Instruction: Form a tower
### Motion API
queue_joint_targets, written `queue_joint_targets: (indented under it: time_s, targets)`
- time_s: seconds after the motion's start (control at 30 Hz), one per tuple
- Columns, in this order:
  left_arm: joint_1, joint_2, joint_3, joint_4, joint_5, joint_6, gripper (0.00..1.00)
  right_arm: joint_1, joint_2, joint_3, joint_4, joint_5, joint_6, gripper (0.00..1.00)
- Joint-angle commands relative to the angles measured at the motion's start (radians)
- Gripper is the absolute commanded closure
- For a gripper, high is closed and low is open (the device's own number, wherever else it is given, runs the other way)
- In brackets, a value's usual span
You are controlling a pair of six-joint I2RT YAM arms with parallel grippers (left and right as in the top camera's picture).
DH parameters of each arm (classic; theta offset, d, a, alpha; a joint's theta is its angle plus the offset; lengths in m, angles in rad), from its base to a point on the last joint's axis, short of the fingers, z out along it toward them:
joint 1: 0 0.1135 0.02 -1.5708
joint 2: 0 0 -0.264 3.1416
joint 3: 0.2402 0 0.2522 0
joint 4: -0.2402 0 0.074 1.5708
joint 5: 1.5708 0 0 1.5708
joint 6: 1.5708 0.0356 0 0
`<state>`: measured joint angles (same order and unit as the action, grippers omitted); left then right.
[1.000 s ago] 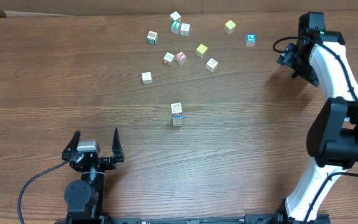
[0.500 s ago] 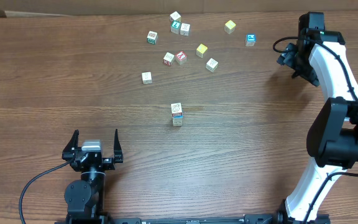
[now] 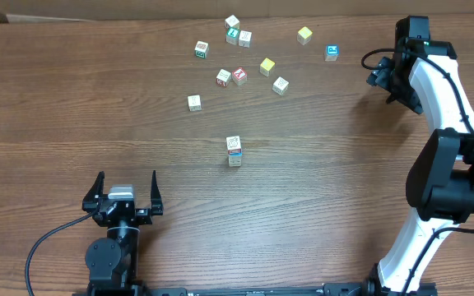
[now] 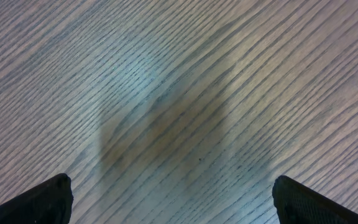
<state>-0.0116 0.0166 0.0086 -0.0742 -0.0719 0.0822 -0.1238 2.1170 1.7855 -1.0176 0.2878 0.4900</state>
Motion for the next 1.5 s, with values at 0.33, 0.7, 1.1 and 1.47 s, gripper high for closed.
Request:
queue_joint_targets:
  time_s: [0.33, 0.7, 1.1, 1.47]
  targets:
    - [-0.003, -0.012, -0.004, 0.003, -0.002, 0.023, 0.0, 0.006, -0.239, 0.0, 0.002, 0.002, -0.001, 0.0]
    - [-0.003, -0.012, -0.004, 0.003, -0.002, 0.023, 0.0, 0.006, -0.461, 0.0, 0.001, 0.006, -0.001, 0.0]
    - [-0.003, -0.012, -0.004, 0.003, -0.002, 0.023, 0.01, 0.029, -0.615, -0.308, 0.252, -0.193, -0.318, 0.0]
    - [-0.003, -0.012, -0.004, 0.003, -0.002, 0.023, 0.0, 0.029, -0.84, -0.948, 0.744, -0.394, -0.394, 0.0]
